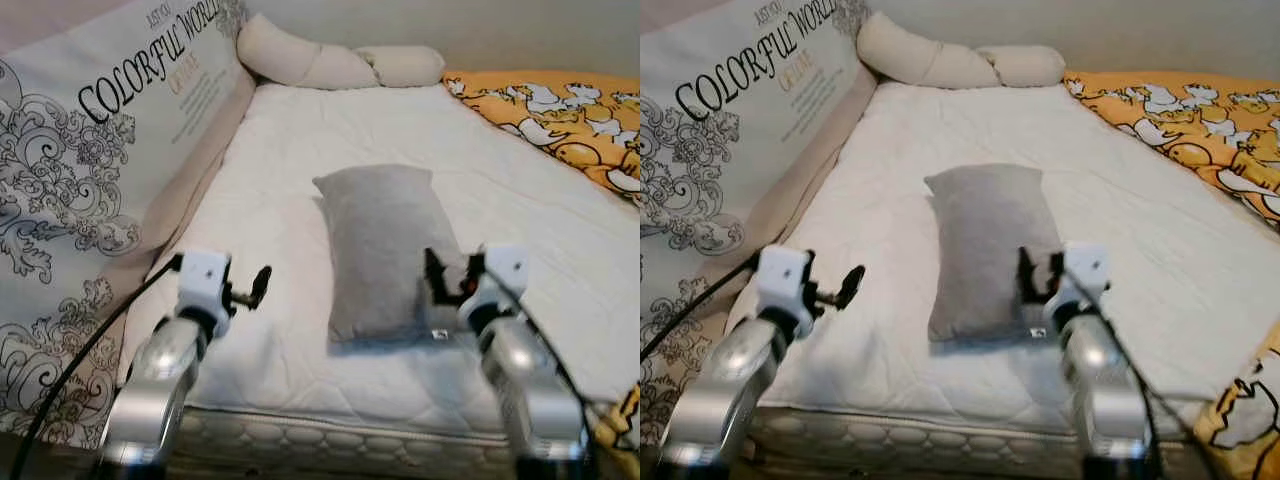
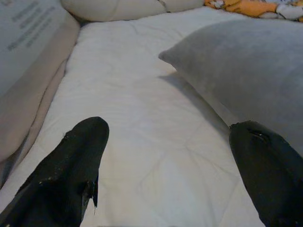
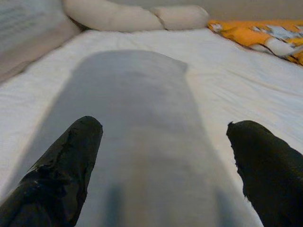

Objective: Clean up the room

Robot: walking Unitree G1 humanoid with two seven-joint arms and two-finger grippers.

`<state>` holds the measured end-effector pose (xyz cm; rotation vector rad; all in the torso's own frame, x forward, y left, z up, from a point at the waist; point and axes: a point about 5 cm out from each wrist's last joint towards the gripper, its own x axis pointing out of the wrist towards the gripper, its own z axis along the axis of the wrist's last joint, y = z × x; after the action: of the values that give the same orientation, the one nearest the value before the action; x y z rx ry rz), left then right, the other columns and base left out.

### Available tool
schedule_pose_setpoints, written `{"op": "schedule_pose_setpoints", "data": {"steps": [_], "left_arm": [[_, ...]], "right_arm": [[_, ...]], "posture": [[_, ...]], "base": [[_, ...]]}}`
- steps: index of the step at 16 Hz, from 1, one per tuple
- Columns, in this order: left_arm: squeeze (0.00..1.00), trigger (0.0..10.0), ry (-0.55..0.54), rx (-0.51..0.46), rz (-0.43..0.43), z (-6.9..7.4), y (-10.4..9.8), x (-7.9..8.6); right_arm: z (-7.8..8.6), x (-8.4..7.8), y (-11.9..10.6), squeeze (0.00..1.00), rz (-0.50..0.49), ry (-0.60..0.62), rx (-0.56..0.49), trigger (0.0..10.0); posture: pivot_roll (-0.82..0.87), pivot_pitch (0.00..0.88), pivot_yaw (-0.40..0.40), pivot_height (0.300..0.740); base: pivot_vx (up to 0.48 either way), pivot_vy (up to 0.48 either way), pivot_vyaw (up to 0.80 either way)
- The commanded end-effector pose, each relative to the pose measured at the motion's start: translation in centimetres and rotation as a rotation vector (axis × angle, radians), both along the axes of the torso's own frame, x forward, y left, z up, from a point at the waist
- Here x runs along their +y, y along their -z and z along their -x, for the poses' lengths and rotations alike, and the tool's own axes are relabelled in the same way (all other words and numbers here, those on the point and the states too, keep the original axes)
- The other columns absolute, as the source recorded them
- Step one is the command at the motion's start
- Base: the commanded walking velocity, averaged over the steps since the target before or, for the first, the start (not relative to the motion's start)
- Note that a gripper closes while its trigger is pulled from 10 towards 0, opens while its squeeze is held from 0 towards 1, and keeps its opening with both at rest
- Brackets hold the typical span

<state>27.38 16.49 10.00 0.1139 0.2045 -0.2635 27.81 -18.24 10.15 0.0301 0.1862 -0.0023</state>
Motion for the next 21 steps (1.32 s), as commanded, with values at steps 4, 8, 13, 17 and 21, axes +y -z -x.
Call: {"op": "schedule_pose_setpoints", "data": {"steps": [4, 8, 13, 17, 21], "left_arm": [[0.0, 10.0, 0.079, 0.087, 0.086, -2.4, 0.4, -1.5], [0.0, 10.0, 0.178, 0.215, 0.277, -5.3, 1.2, -4.6], [0.0, 10.0, 0.16, 0.349, 0.669, -6.5, 3.1, -8.9], [0.0, 10.0, 0.214, 0.485, 0.679, -4.9, 5.1, -12.5], [0.0, 0.0, 0.3, 0.536, 0.587, -3.2, 6.3, -15.4]], "right_arm": [[-2.1, -1.9, -0.3, 0.0, 0.004, 0.006, 0.047, 10.0], [-5.0, -4.5, 0.2, 0.0, 0.031, 0.036, 0.157, 10.0], [-6.0, -5.9, 1.0, 0.0, -0.202, 0.025, 0.176, 10.0], [-5.5, -6.9, 2.6, 0.0, -0.246, 0.045, 0.241, 10.0], [-4.8, -4.5, 3.8, 0.0, -0.271, -0.124, 0.286, 0.0]], "posture": [[-0.06, 0.0, 0.035, 0.74], [-0.08, 0.0, 0.045, 0.74], [-0.14, 0.0, 0.069, 0.74], [-0.19, 0.0, 0.082, 0.74], [-0.21, 0.0, 0.093, 0.74]], "base": [[0.0, 0.0, 0.0], [0.0, 0.0, 0.0], [0.0, 0.0, 0.0], [0.0, 0.0, 0.0], [0.0, 0.0, 0.0]]}}
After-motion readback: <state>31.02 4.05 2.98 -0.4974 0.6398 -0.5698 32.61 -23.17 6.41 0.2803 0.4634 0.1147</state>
